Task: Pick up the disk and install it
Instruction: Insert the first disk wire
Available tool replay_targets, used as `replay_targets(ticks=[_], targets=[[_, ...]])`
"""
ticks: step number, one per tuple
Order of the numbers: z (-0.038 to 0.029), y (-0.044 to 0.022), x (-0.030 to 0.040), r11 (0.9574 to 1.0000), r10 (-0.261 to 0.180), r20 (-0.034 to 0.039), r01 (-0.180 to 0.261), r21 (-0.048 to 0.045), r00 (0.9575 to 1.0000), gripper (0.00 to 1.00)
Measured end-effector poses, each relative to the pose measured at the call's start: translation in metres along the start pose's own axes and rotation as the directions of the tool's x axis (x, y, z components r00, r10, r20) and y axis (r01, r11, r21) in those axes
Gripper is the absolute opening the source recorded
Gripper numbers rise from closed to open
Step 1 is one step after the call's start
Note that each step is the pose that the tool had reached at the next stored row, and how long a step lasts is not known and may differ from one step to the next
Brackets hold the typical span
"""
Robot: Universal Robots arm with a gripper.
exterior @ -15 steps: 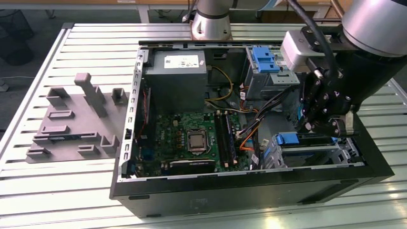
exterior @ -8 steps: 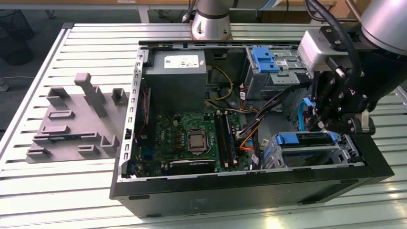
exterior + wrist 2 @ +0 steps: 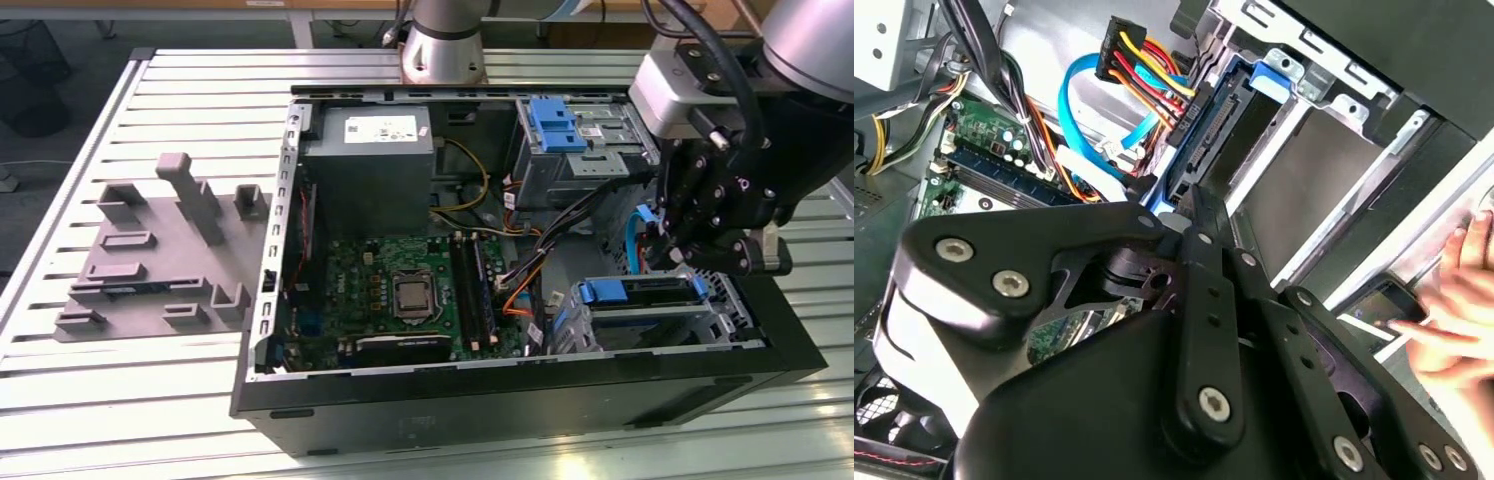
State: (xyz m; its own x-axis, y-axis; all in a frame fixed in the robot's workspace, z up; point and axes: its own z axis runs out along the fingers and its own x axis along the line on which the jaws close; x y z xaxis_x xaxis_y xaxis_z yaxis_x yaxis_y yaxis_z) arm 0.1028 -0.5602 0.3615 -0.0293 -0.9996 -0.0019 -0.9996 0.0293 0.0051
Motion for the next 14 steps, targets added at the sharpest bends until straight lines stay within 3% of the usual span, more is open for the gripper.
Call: replay_targets(ticks=[11,14], targets=[[-0.0005,-0.0001,0.0,1.0,0.0,0.0,0.0,0.0,1.0,0.11],[-0.0006,-0.0037,-0.0008,1.0,0.0,-0.0002,0.0,0.0,1.0,0.11]])
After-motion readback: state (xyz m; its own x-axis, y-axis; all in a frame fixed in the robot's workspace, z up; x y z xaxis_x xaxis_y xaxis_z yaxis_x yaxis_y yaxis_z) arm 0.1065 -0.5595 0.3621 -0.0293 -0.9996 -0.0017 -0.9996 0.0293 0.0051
